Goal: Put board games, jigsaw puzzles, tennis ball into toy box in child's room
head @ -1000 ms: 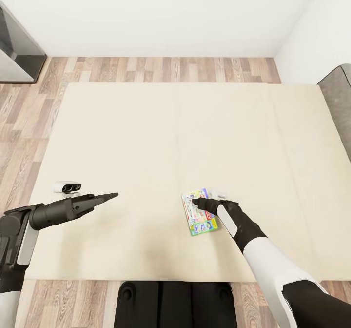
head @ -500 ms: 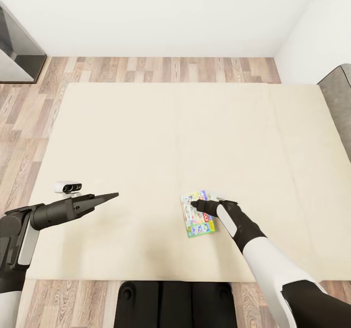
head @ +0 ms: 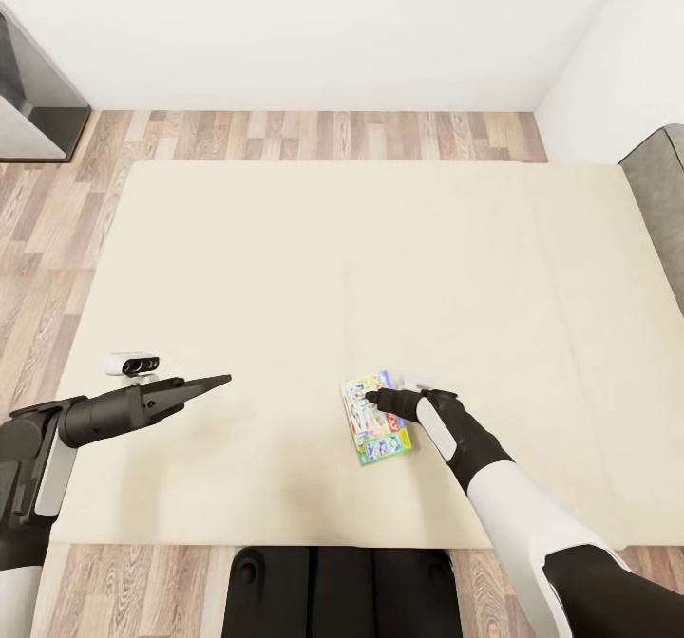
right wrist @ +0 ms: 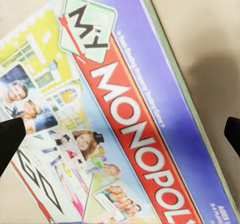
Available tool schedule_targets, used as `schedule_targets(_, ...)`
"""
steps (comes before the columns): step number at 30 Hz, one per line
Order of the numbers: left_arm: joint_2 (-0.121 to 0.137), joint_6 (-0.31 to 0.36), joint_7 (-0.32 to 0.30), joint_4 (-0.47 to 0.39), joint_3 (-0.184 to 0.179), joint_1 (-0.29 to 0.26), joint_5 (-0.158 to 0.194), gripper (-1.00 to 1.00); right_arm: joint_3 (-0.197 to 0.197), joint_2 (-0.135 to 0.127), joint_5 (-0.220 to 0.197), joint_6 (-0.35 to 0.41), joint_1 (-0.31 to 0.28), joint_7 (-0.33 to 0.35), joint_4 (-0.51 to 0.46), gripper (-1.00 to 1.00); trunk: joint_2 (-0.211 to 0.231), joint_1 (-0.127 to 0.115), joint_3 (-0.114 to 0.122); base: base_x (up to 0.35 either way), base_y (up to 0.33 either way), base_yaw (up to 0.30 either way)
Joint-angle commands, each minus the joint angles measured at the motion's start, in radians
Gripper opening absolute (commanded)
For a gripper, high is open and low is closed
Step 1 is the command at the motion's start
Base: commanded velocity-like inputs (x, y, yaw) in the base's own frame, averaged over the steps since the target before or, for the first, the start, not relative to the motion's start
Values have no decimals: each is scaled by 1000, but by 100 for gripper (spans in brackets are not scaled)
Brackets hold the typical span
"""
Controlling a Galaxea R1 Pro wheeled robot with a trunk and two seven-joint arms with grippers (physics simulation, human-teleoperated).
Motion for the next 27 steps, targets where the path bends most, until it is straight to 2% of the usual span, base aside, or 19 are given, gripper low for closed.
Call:
schedule_targets(1,0,10,-4,0,0,0,-1,100,1,0,-2,4,0,0,-1,100,-1,0,-1,0,0,0)
schedule_targets(27,0,11,-4,0,0,0,-1,100,3,1,-3,6,0,0,-1,100,-1,0,-1,0,0,0)
